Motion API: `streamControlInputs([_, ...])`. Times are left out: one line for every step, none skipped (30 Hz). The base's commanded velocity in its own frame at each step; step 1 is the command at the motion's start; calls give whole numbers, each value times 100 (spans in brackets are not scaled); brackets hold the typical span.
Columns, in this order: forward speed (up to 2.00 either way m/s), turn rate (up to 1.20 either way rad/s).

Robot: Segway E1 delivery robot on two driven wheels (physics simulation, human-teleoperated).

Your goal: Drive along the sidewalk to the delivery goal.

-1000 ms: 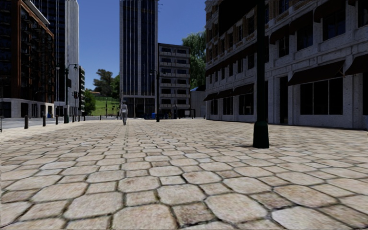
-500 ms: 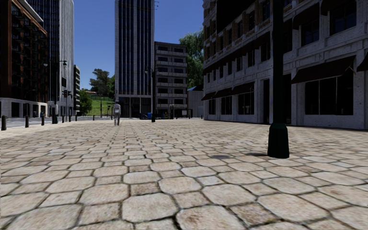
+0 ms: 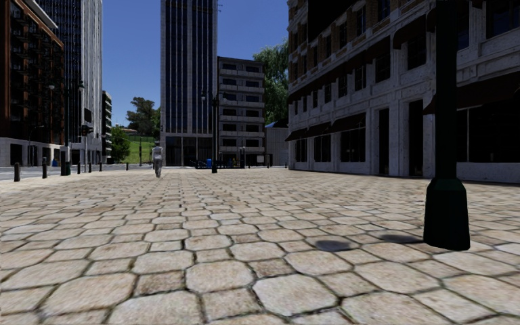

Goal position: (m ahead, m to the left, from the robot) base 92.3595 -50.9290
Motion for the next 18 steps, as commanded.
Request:
streamControlInputs([200, 0])
streamControlInputs([200, -21])
streamControlInputs([200, -21])
streamControlInputs([200, -21])
streamControlInputs([200, -21])
streamControlInputs([200, -21])
streamControlInputs([200, -21])
streamControlInputs([200, -21])
streamControlInputs([200, -21])
streamControlInputs([200, -21])
streamControlInputs([200, -21])
streamControlInputs([200, -21])
streamControlInputs([200, -21])
streamControlInputs([200, -21])
streamControlInputs([200, -21])
streamControlInputs([200, -21])
streamControlInputs([200, -21])
streamControlInputs([200, -21])
